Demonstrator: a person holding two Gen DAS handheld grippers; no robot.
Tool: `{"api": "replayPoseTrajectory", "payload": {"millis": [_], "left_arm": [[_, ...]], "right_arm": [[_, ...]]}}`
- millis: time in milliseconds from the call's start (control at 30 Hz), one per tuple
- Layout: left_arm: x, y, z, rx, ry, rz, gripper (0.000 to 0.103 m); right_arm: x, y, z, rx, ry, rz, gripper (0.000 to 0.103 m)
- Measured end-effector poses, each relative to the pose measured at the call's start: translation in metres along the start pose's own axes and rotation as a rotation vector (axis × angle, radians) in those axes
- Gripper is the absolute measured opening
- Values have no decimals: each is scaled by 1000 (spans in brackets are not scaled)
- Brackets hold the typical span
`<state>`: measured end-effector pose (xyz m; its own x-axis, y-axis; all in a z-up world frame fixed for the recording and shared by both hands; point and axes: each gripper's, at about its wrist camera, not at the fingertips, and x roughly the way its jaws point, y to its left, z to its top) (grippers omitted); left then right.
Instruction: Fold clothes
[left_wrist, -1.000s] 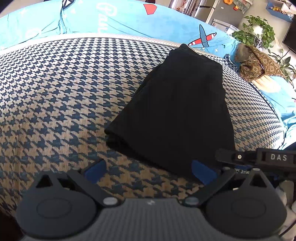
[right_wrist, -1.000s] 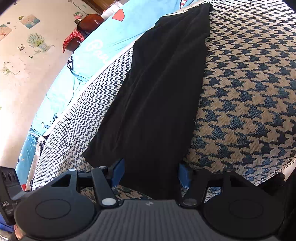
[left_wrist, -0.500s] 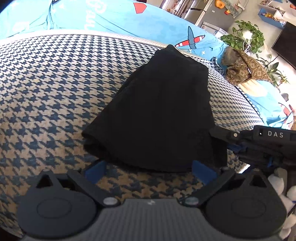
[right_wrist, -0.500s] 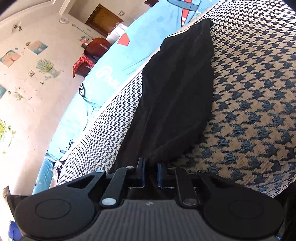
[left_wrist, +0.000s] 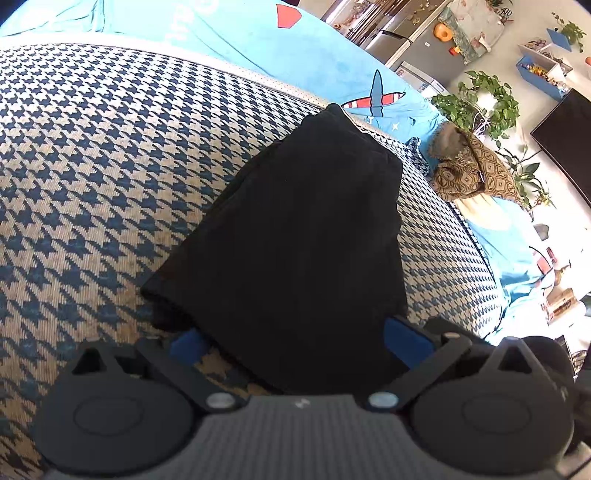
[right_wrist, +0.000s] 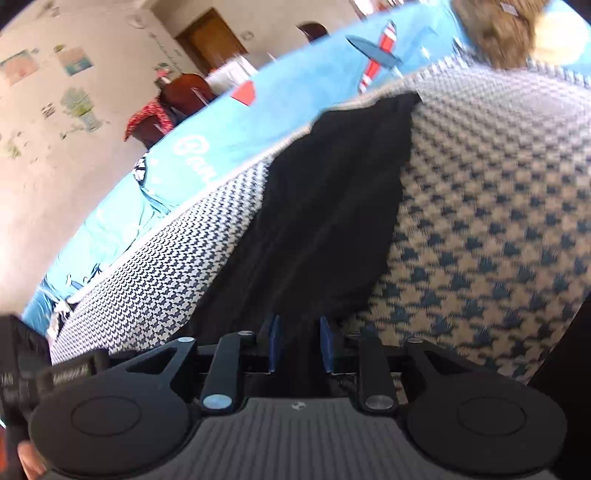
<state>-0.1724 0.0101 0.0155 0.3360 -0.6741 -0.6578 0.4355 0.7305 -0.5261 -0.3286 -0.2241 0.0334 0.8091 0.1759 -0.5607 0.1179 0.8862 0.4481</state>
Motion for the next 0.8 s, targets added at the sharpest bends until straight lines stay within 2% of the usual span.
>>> {"api": "replayPoseTrajectory", "payload": {"millis": [100,267,433,633,800], "left_arm": [[0,-1,2,12,-3,5,103],[0,-1,7,21,-5,1,103],[1,-1,13,28,-3,-2,103],[3,-1,15,31,6,-9,103],[2,0,16,31,12,-17,103]], "right_arm": [[-2,17,-7,-126,7,46,42],[7,45,-26,-339,74,80,42],[20,56,-40,-429,98,83,56],[37,69,-50,-490,126,84,64],[57,84,-60,-577,142,58,64]]}}
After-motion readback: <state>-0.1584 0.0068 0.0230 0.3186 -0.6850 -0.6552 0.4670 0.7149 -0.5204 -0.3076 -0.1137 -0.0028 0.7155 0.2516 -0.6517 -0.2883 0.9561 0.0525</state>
